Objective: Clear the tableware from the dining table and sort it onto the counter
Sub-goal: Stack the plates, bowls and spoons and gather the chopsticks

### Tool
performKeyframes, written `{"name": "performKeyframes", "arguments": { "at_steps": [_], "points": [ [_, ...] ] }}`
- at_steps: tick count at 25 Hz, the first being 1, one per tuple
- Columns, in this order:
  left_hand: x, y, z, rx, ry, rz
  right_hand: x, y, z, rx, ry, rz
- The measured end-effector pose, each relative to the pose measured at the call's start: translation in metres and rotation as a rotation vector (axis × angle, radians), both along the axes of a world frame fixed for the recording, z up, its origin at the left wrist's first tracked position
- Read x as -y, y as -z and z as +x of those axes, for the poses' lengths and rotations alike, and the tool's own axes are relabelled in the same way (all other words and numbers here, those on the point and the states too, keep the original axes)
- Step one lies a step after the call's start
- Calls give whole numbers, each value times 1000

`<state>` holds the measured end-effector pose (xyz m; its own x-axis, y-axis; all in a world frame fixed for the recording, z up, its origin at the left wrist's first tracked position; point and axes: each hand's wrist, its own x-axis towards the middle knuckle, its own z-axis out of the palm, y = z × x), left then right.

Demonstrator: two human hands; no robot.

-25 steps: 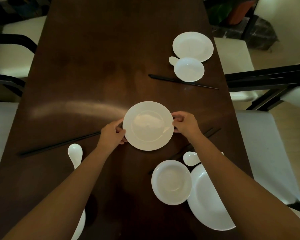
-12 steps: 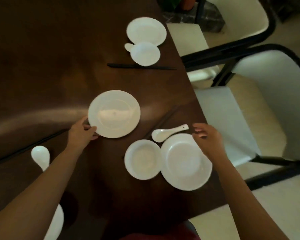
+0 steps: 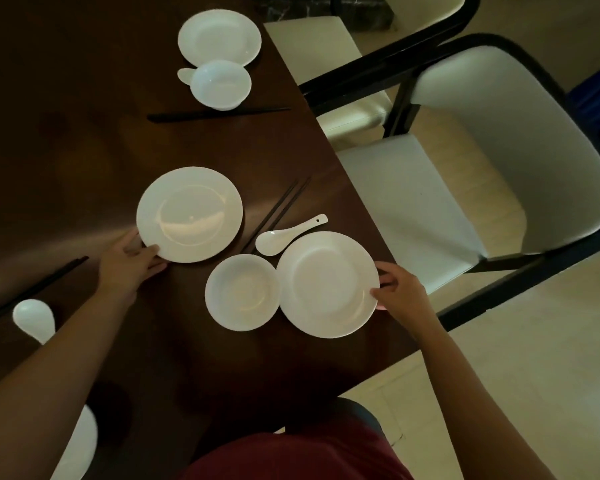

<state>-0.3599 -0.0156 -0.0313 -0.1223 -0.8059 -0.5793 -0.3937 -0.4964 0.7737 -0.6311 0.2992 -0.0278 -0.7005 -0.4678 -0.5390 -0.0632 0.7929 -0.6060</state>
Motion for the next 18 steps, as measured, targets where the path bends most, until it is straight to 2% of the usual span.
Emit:
{"name": "performKeyframes", "arguments": {
  "at_steps": [10, 18],
  "points": [
    [-5, 4, -9, 42, 0, -7, -3, -16, -4, 275, 142, -225],
    [-8, 2, -11, 25, 2, -13, -26, -50, -46, 328, 174, -270]
  ]
}}
